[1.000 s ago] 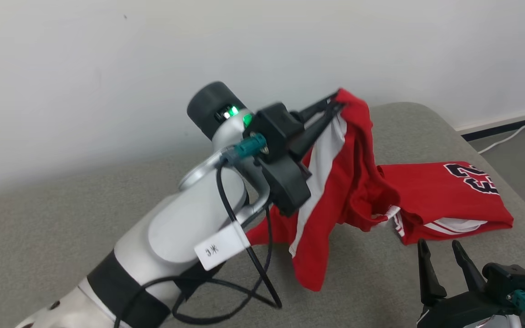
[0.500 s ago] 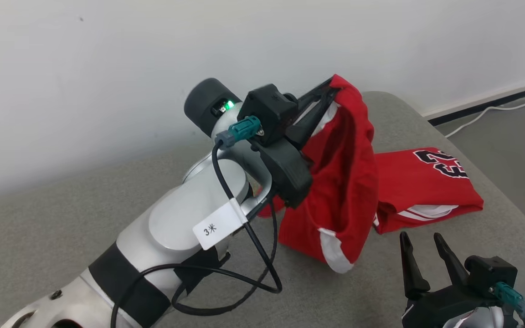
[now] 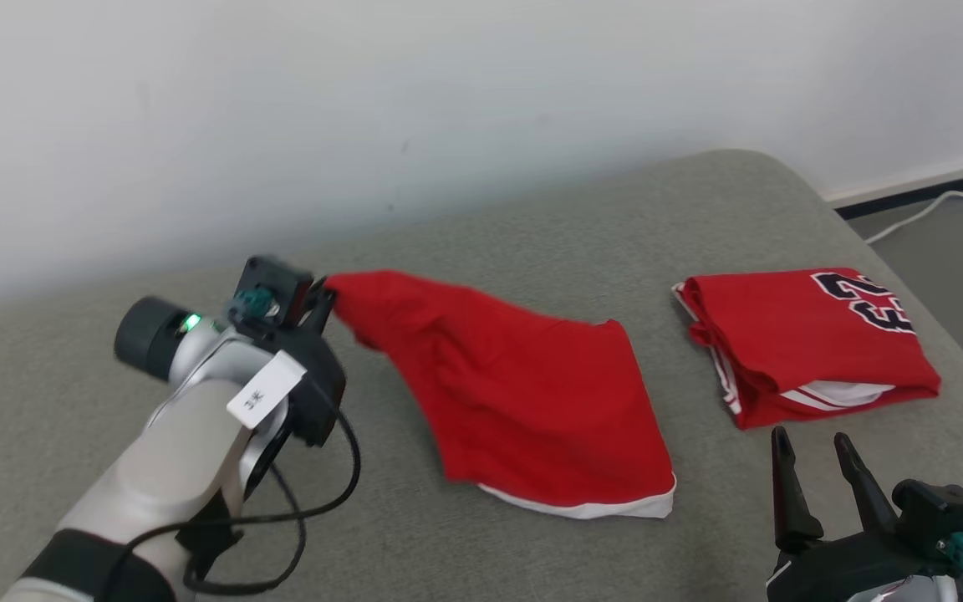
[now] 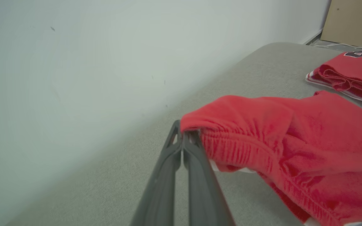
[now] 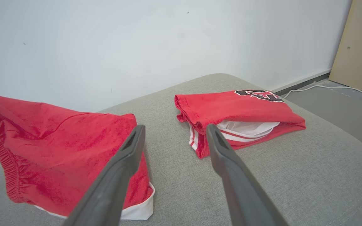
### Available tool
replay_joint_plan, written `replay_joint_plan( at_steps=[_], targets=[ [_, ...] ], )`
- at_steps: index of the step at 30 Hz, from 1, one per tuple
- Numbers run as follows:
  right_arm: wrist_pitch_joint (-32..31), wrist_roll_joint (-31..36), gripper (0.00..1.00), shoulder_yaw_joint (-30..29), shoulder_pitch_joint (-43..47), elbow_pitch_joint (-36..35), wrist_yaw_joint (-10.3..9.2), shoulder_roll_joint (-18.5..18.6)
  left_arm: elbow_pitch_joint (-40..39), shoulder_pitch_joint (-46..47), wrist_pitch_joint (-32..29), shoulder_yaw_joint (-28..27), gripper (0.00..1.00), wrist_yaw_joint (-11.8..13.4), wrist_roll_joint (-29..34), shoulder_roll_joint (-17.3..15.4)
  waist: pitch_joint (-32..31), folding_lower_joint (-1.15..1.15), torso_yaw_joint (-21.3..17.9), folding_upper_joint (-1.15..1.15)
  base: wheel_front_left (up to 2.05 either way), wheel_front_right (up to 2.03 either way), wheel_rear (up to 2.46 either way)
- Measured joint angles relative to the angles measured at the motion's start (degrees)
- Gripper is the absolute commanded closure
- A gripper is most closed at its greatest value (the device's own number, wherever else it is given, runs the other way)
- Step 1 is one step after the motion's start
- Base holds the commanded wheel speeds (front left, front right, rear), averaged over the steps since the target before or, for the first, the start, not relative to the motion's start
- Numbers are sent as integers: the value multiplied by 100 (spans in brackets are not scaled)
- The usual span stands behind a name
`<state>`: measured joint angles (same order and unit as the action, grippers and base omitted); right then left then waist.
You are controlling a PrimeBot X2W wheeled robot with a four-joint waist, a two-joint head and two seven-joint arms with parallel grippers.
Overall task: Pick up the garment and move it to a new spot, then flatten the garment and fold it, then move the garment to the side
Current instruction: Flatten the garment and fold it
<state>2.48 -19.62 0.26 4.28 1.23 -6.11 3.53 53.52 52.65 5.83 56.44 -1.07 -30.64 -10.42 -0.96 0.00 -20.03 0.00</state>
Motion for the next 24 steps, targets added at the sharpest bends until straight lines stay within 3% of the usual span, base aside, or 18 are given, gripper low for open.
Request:
replay_joint_plan(
  at_steps=[8,14,24],
  targets=[
    [11,-1,0,-24,9,-16,-1,8,308,-328,9,26,100,-88,-15,-140,32,0,527,0,0,0,0],
    [3,3,0,192,-105,2,7,-2,682,-300,-5,31,100,182,54,-398,48,0,844,0,0,0,0],
    [-76,42,0,349,-201,47,58,3,883,-257,74,78,100,200,133,-615,88,0,689,0,0,0,0]
  ],
)
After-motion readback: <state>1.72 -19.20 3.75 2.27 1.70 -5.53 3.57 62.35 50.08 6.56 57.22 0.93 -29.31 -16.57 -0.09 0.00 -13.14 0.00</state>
